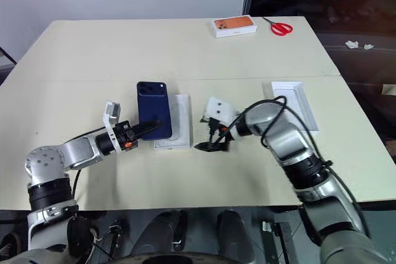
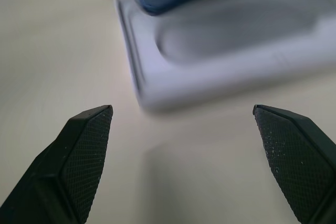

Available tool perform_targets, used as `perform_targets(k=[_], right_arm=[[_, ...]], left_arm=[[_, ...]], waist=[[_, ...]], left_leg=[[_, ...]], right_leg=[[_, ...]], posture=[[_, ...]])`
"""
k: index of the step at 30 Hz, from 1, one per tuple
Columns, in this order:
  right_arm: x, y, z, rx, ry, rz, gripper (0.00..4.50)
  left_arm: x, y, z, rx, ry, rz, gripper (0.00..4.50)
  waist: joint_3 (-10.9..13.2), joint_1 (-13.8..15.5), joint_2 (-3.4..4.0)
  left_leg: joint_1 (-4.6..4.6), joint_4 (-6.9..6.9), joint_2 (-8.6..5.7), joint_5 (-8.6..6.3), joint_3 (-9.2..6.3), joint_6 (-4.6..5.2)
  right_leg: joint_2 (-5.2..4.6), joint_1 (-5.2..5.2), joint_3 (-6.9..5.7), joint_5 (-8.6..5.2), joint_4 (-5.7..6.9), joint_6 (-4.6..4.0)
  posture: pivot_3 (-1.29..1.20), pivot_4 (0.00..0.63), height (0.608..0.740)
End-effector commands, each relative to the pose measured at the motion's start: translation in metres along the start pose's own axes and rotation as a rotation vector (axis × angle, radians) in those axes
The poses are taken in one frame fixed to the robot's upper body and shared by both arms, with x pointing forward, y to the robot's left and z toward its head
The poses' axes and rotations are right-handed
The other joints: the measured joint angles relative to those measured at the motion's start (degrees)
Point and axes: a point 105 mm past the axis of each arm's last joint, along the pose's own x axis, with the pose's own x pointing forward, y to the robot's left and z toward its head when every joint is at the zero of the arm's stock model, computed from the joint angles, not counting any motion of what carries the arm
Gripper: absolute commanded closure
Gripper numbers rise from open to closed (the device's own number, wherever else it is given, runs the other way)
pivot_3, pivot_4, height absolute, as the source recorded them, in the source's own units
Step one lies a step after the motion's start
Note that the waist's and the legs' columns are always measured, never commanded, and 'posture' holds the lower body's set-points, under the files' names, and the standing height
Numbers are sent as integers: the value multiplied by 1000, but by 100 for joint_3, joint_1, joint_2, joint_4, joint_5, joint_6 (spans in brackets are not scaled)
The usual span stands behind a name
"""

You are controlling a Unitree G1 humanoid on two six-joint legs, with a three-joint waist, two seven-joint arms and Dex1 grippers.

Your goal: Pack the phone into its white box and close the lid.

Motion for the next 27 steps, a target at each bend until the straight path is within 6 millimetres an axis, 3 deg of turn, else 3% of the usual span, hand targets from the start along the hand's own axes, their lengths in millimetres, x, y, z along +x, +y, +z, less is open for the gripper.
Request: perform_targets(k=[1, 2, 4, 6, 11, 16, 19, 25, 27], right_arm=[[-13, -12, 2, -18, -6, -53, 27], [-14, -16, 1, -18, -6, -72, 27], [-15, -21, 2, -21, -12, -97, 0], [-15, -23, 3, -24, -18, -107, 0], [-17, -27, 2, -23, -20, -125, 0], [-12, -30, 7, -35, -38, -129, 0], [-11, -34, 8, -43, -42, -140, 0], [-12, -35, 14, -50, -83, -158, 0], [-12, -36, 13, -55, -84, -164, 0]], left_arm=[[9, -13, 6, 26, -6, -56, 4500], [13, -11, 4, 27, 10, -39, 4500], [19, -7, 0, 9, 38, -22, 3503], [21, -7, 1, 3, 33, -20, 2776], [18, -15, 12, 61, 22, -22, 111], [12, -37, 26, 155, 56, -56, 46], [8, -45, 23, 207, 98, -60, 46], [-6, -50, 21, 332, 86, -31, 46], [-12, -42, 23, 330, 74, 12, 46]], waist=[[0, 6, 1], [0, 12, 1], [1, 20, 1], [1, 22, 0], [2, 30, -1], [4, 11, -2], [5, 21, -2], [6, 17, -1], [6, 9, -1]], left_leg=[[1, -1, 2, 1, 0, -1], [2, -1, 4, 1, -1, -2], [1, -1, 3, 1, -1, -2], [-1, 1, 1, 1, 0, -2], [0, 4, -2, 2, 0, -1], [0, -1, 2, 2, 0, -3], [-3, 2, 0, 3, 0, -5], [-3, 1, -5, 7, 2, -12], [-3, 0, -3, 7, 2, -12]], right_leg=[[1, 0, -1, 0, 2, 0], [3, 0, -2, 0, 2, 0], [3, 0, -2, 0, 1, 0], [1, 0, -2, 0, 0, 0], [-2, 3, -1, 0, 1, 0], [3, -2, 0, 0, 2, 0], [1, -3, -1, 0, 2, 0], [-4, 0, 3, 0, -4, 0], [-2, -2, 4, 0, -2, 0]], posture=[[0, 150, 740], [0, 150, 740], [0, 150, 740], [0, 150, 740], [0, 150, 740], [0, 150, 740], [0, 150, 740], [0, 150, 740], [0, 150, 740]])
